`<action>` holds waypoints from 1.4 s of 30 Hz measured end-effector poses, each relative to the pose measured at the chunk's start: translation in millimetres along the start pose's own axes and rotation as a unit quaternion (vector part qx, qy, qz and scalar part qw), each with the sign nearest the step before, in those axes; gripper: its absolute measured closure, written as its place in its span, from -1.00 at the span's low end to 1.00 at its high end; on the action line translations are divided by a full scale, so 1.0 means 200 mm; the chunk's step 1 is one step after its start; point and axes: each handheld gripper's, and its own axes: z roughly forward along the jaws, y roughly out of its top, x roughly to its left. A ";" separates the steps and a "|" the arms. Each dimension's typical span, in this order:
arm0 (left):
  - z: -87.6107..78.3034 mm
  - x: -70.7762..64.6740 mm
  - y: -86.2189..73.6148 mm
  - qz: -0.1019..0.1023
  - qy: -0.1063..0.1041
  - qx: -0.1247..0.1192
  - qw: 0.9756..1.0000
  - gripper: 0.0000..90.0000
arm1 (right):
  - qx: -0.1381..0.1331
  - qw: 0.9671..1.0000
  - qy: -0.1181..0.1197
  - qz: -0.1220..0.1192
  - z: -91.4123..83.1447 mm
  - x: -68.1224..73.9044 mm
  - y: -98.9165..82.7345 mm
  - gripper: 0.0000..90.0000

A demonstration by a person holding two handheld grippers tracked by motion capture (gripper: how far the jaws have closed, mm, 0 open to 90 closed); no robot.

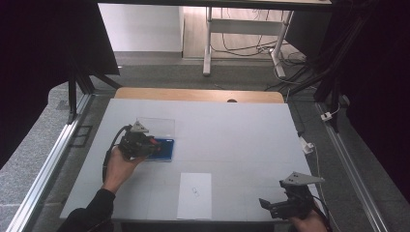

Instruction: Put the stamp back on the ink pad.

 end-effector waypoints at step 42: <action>0.16 0.07 -0.02 -0.010 0.018 0.042 0.999 0.26 | 0.007 1.000 0.001 -0.004 0.01 0.00 0.00 -1.00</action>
